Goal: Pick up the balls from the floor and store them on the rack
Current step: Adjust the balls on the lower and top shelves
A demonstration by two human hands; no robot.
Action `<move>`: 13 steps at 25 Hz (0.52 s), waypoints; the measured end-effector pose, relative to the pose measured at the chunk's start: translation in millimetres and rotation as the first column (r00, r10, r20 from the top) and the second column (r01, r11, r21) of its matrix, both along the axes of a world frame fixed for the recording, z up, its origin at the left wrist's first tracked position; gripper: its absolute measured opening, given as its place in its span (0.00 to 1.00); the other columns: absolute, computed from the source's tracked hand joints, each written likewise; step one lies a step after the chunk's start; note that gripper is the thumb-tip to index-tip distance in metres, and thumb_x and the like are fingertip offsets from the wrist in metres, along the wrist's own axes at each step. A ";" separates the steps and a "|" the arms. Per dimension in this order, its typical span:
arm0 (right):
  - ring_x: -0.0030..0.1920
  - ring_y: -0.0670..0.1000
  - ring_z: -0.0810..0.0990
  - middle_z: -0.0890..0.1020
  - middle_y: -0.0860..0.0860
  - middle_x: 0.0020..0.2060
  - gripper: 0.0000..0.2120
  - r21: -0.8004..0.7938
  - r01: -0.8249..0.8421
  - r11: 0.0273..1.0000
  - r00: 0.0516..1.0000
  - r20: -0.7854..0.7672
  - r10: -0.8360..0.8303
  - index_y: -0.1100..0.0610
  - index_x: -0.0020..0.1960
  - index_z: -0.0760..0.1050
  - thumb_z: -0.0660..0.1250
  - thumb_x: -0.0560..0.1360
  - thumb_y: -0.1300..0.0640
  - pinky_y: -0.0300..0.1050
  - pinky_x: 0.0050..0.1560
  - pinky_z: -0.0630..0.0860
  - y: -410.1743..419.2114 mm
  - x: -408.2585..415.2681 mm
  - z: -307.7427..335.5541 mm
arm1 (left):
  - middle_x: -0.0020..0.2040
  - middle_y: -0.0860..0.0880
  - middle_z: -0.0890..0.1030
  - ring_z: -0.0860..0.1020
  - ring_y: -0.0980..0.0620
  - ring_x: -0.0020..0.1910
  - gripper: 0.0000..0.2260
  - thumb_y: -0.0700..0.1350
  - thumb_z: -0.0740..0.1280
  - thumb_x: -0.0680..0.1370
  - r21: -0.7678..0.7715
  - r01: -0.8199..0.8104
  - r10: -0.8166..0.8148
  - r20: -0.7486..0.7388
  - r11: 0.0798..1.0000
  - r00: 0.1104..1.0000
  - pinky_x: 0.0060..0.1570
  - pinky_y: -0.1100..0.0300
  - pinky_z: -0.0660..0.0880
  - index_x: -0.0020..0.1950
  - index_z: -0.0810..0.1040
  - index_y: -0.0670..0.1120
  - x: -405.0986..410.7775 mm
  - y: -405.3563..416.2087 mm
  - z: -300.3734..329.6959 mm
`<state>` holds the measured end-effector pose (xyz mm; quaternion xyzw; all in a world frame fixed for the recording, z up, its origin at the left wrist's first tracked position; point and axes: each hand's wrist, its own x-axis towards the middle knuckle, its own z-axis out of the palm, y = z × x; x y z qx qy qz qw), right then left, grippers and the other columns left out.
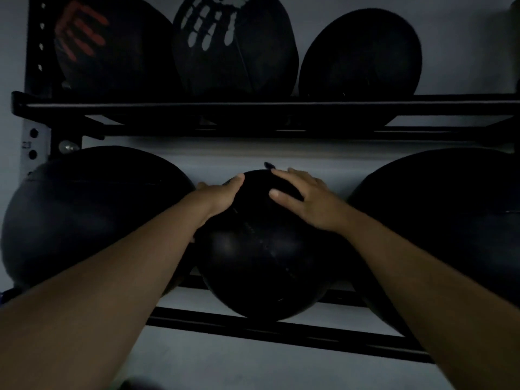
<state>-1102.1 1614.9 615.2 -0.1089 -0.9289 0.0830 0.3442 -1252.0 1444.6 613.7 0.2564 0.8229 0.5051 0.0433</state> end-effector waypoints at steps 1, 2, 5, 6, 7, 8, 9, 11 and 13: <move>0.83 0.55 0.54 0.58 0.49 0.84 0.37 -0.005 -0.020 1.000 0.998 0.058 0.020 0.32 0.80 0.57 0.55 0.73 0.24 0.60 0.81 0.54 4.8 -1.8 7.6 | 0.86 0.39 0.58 0.63 0.34 0.82 0.52 0.80 0.49 0.75 -0.071 -0.035 0.031 -0.053 0.997 0.998 0.77 0.37 0.66 0.87 0.52 0.46 2.7 -0.9 0.9; 0.83 0.55 0.56 0.59 0.49 0.83 0.39 -0.028 -0.026 0.999 0.997 0.075 0.028 0.32 0.80 0.57 0.56 0.71 0.22 0.61 0.81 0.56 7.2 -4.2 9.8 | 0.86 0.39 0.58 0.62 0.34 0.83 0.50 0.79 0.46 0.75 -0.110 -0.089 0.073 -0.139 0.990 0.988 0.78 0.37 0.65 0.87 0.54 0.46 7.3 1.2 2.5; 0.80 0.55 0.61 0.63 0.48 0.81 0.45 -0.205 0.014 0.979 0.996 -0.079 -0.031 0.35 0.79 0.59 0.59 0.66 0.18 0.62 0.77 0.64 1.7 -3.6 -2.9 | 0.86 0.46 0.58 0.60 0.37 0.83 0.46 0.82 0.51 0.71 0.009 0.058 -0.050 -0.413 0.998 0.909 0.78 0.35 0.63 0.84 0.56 0.61 19.3 9.7 -12.4; 0.79 0.55 0.63 0.65 0.48 0.79 0.45 -0.244 -0.007 0.970 0.989 -0.145 -0.030 0.36 0.79 0.62 0.60 0.66 0.19 0.62 0.76 0.66 1.0 -1.3 -10.6 | 0.85 0.48 0.60 0.62 0.39 0.82 0.45 0.83 0.56 0.68 0.082 0.141 -0.088 -0.457 0.987 0.885 0.77 0.35 0.65 0.82 0.58 0.65 23.5 7.4 -26.0; 0.78 0.54 0.64 0.66 0.48 0.78 0.42 -0.278 -0.053 0.959 0.979 -0.205 -0.005 0.36 0.78 0.64 0.61 0.67 0.20 0.60 0.76 0.67 2.6 1.5 -16.2 | 0.83 0.49 0.62 0.65 0.41 0.81 0.45 0.83 0.60 0.66 0.143 0.174 -0.089 -0.469 0.974 0.879 0.76 0.35 0.67 0.80 0.59 0.66 26.3 5.7 -36.6; 0.78 0.53 0.65 0.68 0.47 0.77 0.38 -0.311 -0.114 0.943 0.966 -0.257 0.032 0.37 0.77 0.66 0.62 0.70 0.23 0.58 0.76 0.67 5.0 4.4 -20.6 | 0.82 0.50 0.64 0.67 0.42 0.80 0.45 0.83 0.62 0.65 0.180 0.169 -0.067 -0.467 0.969 0.882 0.76 0.36 0.68 0.79 0.61 0.67 26.8 6.2 -41.7; 0.78 0.52 0.66 0.68 0.47 0.77 0.34 -0.334 -0.166 0.928 0.954 -0.294 0.065 0.36 0.76 0.67 0.62 0.73 0.26 0.57 0.77 0.66 6.0 6.8 -23.1 | 0.81 0.50 0.66 0.69 0.42 0.79 0.45 0.82 0.64 0.64 0.193 0.150 -0.044 -0.467 0.970 0.883 0.75 0.36 0.69 0.78 0.63 0.66 25.2 8.4 -41.3; 0.79 0.54 0.63 0.66 0.48 0.77 0.30 -0.326 -0.156 0.932 0.954 -0.295 0.056 0.35 0.77 0.65 0.60 0.77 0.29 0.57 0.77 0.65 6.0 6.7 -26.5 | 0.78 0.51 0.71 0.72 0.44 0.76 0.43 0.81 0.65 0.65 0.192 0.146 -0.039 -0.472 0.970 0.881 0.73 0.38 0.72 0.77 0.67 0.65 18.7 10.6 -33.7; 0.79 0.60 0.60 0.64 0.51 0.78 0.31 -0.268 -0.045 0.962 0.971 -0.240 -0.021 0.34 0.79 0.61 0.55 0.78 0.27 0.60 0.77 0.63 2.8 0.0 -26.9 | 0.73 0.52 0.75 0.77 0.47 0.71 0.41 0.79 0.67 0.66 0.207 0.198 -0.079 -0.472 0.958 0.878 0.70 0.42 0.76 0.75 0.71 0.63 7.5 8.6 -29.7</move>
